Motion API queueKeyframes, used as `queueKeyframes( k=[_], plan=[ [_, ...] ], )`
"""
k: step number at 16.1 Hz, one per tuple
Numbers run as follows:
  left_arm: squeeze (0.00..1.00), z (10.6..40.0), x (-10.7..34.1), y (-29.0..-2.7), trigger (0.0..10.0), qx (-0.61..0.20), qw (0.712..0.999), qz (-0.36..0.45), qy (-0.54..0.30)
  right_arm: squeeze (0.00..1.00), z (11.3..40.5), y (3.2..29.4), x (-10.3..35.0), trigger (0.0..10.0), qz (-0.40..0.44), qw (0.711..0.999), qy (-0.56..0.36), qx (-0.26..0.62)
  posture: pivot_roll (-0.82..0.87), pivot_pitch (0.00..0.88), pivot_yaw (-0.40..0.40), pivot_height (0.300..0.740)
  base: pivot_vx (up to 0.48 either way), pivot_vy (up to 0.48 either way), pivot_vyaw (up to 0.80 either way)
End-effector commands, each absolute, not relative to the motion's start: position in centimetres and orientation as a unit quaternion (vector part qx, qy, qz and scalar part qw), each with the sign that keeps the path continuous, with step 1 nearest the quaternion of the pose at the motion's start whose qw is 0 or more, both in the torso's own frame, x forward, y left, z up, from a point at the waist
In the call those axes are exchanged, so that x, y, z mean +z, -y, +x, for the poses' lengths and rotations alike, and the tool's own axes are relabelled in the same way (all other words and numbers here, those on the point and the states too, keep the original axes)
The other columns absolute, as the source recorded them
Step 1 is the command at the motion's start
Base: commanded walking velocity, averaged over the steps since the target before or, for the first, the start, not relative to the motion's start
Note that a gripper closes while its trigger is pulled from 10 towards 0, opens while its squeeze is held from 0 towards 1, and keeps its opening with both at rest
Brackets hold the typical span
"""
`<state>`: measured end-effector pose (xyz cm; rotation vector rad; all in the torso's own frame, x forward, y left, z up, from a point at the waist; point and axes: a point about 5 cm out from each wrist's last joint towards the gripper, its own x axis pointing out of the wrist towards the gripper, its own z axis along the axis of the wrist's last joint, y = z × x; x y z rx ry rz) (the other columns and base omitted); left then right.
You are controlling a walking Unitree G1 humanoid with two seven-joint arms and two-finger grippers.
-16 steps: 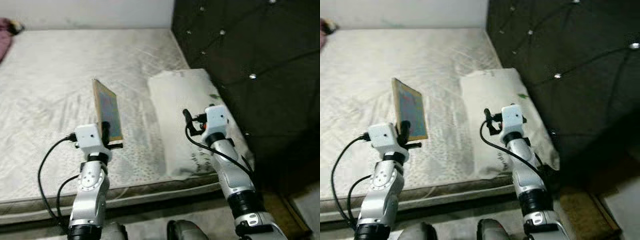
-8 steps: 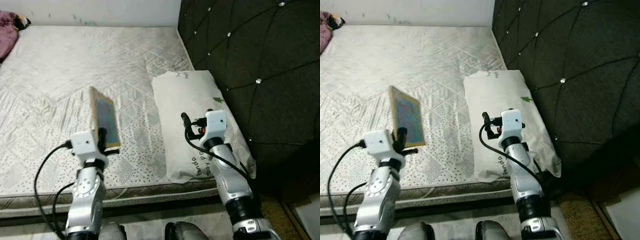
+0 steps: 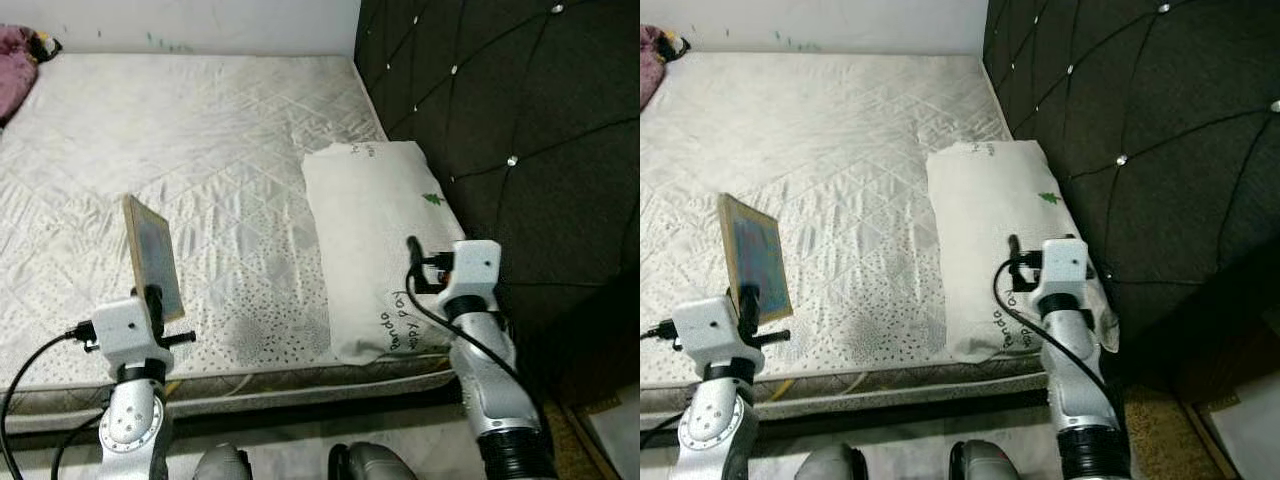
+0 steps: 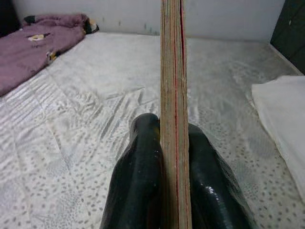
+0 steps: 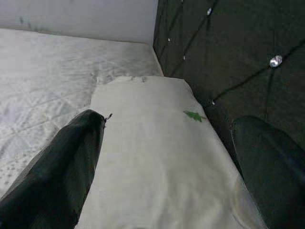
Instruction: Clean up the room
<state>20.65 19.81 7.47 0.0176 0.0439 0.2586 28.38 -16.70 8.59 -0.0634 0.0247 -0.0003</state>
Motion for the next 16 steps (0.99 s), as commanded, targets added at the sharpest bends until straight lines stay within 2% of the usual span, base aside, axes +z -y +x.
queueKeyframes(
  k=[1, 5, 8, 16],
  plan=[
    [0.0, 21.27, 9.02, -19.57, 10.0, 0.126, 0.992, 0.016, 0.015, 0.0, 28.5, 16.43, 9.15, 10.0, -0.032, 0.999, -0.007, 0.01, -0.03, 0.081, -0.04, 0.74, 0.0, 0.0, 0.0],
    [0.0, 21.37, 8.99, -19.33, 10.0, 0.125, 0.992, 0.016, 0.01, 0.0, 28.41, 16.39, 9.33, 10.0, -0.025, 1.0, -0.009, 0.013, -0.03, 0.088, -0.044, 0.74, 0.0, 0.0, 0.0],
    [0.0, 21.5, 9.06, -19.21, 10.0, 0.124, 0.992, 0.013, 0.01, 0.0, 28.39, 16.36, 9.27, 10.0, -0.026, 0.999, -0.014, 0.014, -0.04, 0.088, -0.043, 0.74, 0.0, 0.0, -0.8],
    [0.0, 21.88, 9.48, -19.2, 10.0, 0.129, 0.991, 0.014, 0.018, 0.0, 28.39, 15.73, 9.61, 10.0, -0.029, 0.999, -0.01, 0.038, -0.04, 0.099, -0.046, 0.74, 0.0, 0.0, 0.0]
  ],
)
